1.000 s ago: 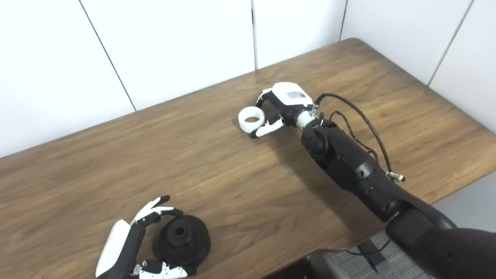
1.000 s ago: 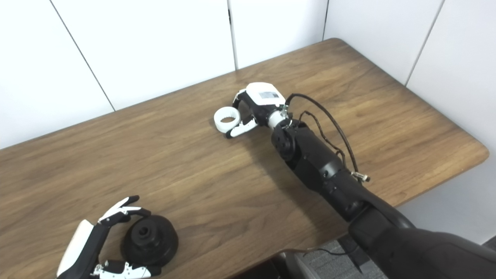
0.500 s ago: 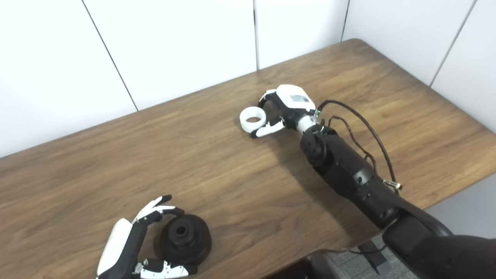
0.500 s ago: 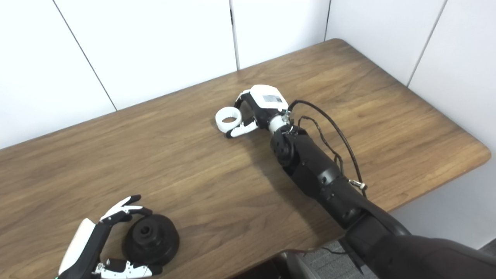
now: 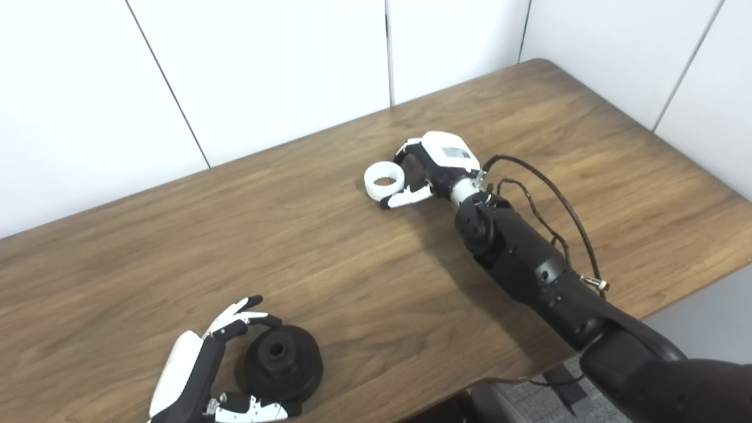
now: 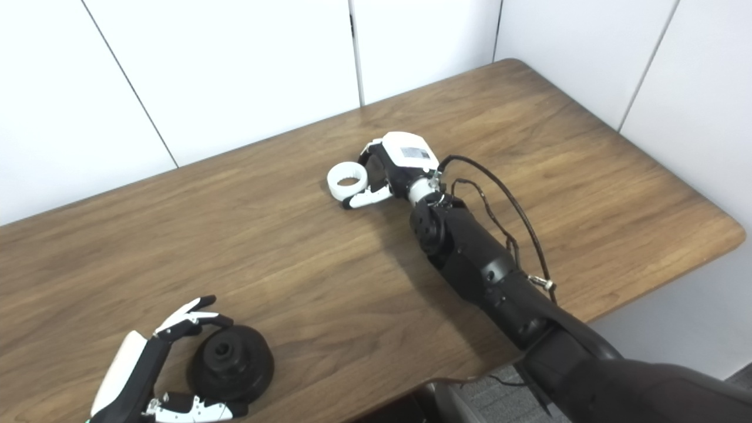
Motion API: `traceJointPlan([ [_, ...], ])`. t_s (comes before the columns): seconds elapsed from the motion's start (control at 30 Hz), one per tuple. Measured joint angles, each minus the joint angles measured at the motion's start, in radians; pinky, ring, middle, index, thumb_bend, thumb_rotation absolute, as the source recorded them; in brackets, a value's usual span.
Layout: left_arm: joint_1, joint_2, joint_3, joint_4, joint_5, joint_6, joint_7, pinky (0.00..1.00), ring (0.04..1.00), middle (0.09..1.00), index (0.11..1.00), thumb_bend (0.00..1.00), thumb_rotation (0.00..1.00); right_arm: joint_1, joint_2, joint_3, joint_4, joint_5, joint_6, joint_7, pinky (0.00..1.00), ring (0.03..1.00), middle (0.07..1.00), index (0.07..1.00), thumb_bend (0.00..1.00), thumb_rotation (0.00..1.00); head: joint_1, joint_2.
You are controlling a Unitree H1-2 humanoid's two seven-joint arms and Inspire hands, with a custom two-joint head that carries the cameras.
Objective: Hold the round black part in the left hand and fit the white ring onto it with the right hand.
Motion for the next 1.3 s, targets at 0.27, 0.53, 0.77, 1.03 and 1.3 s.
traceJointPlan([
  [0.27, 0.000, -0.002, 0.000, 0.000, 0.000, 0.003, 0.000, 0.77, 0.926, 0.897, 0.578, 0.92, 0.15, -0.001, 0.013, 0.000, 0.002, 0.014, -0.010, -0.037, 0.87, 0.854, 0.840, 0.622, 0.81, 0.33, 0.005, 0.006],
  [0.53, 0.001, -0.003, -0.001, -0.002, 0.000, 0.006, -0.001, 0.77, 0.932, 0.900, 0.578, 0.91, 0.15, 0.005, 0.047, -0.010, 0.021, 0.038, -0.011, -0.093, 0.87, 0.839, 0.827, 0.606, 0.79, 0.33, 0.012, 0.011],
  [0.77, 0.004, -0.003, -0.002, -0.004, 0.000, 0.006, 0.000, 0.78, 0.932, 0.901, 0.579, 0.91, 0.15, 0.006, 0.072, -0.017, 0.040, 0.060, -0.019, -0.151, 0.87, 0.828, 0.814, 0.507, 0.56, 0.18, 0.015, 0.015],
  [1.03, 0.005, -0.009, -0.002, -0.004, 0.000, 0.006, 0.001, 0.77, 0.928, 0.898, 0.579, 0.91, 0.15, 0.002, 0.085, -0.019, 0.040, 0.071, -0.049, -0.203, 0.88, 0.820, 0.792, 0.483, 0.52, 0.14, 0.023, 0.018],
  [1.3, 0.005, -0.011, -0.003, -0.004, 0.000, 0.006, 0.001, 0.77, 0.930, 0.899, 0.579, 0.91, 0.16, 0.004, 0.085, -0.019, 0.044, 0.072, -0.060, -0.212, 0.87, 0.818, 0.788, 0.483, 0.52, 0.14, 0.028, 0.020],
])
